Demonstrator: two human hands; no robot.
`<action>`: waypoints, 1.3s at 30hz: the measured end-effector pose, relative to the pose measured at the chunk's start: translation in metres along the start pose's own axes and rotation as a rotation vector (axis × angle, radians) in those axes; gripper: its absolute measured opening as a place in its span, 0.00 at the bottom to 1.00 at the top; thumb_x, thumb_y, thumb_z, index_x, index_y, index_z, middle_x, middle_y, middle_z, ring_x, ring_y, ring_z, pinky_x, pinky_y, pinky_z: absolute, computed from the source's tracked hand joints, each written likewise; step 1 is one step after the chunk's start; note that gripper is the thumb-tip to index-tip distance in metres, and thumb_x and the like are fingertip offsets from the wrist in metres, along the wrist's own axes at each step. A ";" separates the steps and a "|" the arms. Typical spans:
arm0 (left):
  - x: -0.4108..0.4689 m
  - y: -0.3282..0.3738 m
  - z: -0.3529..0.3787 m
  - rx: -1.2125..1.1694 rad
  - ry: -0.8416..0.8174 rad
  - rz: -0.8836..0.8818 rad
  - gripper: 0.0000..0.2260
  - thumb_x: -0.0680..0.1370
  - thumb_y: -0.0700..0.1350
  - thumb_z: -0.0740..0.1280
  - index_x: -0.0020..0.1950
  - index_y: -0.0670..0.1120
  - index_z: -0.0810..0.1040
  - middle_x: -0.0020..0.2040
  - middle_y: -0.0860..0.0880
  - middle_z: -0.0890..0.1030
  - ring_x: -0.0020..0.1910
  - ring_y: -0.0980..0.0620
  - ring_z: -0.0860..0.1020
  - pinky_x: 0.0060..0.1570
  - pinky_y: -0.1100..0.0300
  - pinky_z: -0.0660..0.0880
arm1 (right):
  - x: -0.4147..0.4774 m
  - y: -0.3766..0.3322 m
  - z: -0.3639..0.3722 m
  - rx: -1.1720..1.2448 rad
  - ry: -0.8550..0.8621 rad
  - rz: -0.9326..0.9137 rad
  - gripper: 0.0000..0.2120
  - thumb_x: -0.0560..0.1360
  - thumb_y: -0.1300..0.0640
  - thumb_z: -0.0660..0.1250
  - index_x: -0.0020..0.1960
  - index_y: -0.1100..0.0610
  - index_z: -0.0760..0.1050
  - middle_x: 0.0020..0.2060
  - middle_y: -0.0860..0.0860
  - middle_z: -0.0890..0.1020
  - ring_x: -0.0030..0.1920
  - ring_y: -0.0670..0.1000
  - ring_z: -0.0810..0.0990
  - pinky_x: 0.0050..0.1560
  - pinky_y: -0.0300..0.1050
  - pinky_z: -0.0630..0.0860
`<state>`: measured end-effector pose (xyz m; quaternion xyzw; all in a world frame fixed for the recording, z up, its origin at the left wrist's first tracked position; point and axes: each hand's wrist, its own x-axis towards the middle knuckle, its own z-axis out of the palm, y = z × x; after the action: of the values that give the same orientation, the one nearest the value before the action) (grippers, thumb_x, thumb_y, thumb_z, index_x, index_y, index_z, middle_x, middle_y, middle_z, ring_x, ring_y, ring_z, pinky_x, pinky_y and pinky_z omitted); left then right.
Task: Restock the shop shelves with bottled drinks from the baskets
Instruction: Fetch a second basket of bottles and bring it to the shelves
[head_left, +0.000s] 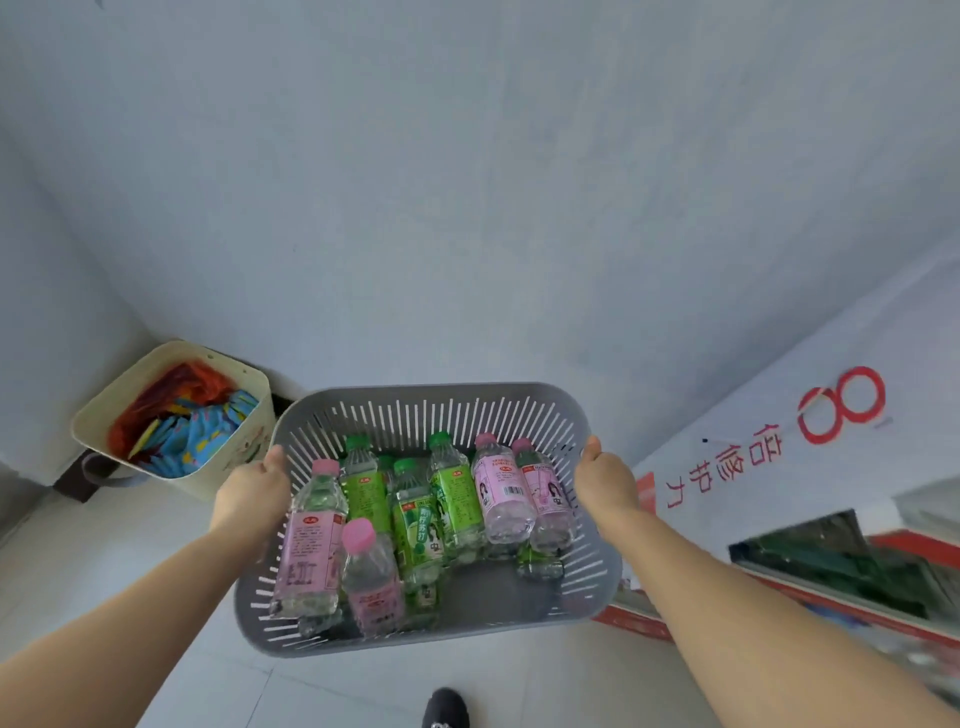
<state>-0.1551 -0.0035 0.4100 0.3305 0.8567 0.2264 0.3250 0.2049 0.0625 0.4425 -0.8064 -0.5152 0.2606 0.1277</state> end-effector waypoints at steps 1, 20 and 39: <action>-0.007 -0.001 0.002 0.010 -0.028 0.023 0.25 0.82 0.56 0.48 0.43 0.38 0.74 0.38 0.39 0.76 0.39 0.39 0.77 0.42 0.50 0.73 | -0.016 0.012 -0.005 0.010 0.020 0.033 0.31 0.83 0.45 0.40 0.32 0.58 0.69 0.30 0.55 0.74 0.34 0.52 0.75 0.39 0.45 0.70; -0.168 0.021 0.088 0.204 -0.446 0.392 0.27 0.82 0.57 0.50 0.39 0.38 0.75 0.35 0.39 0.77 0.31 0.45 0.73 0.31 0.57 0.68 | -0.253 0.231 -0.062 0.196 0.313 0.573 0.31 0.83 0.47 0.41 0.53 0.65 0.77 0.53 0.64 0.80 0.52 0.61 0.78 0.50 0.48 0.70; -0.467 0.017 0.232 0.341 -0.767 0.748 0.24 0.82 0.56 0.52 0.37 0.39 0.74 0.28 0.42 0.73 0.25 0.49 0.69 0.27 0.61 0.65 | -0.515 0.479 -0.137 0.395 0.535 0.998 0.30 0.84 0.49 0.42 0.56 0.67 0.76 0.53 0.64 0.80 0.50 0.59 0.77 0.48 0.45 0.68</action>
<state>0.2820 -0.2856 0.4513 0.7184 0.5259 0.0479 0.4529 0.4747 -0.5999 0.4775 -0.9495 0.0339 0.1679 0.2628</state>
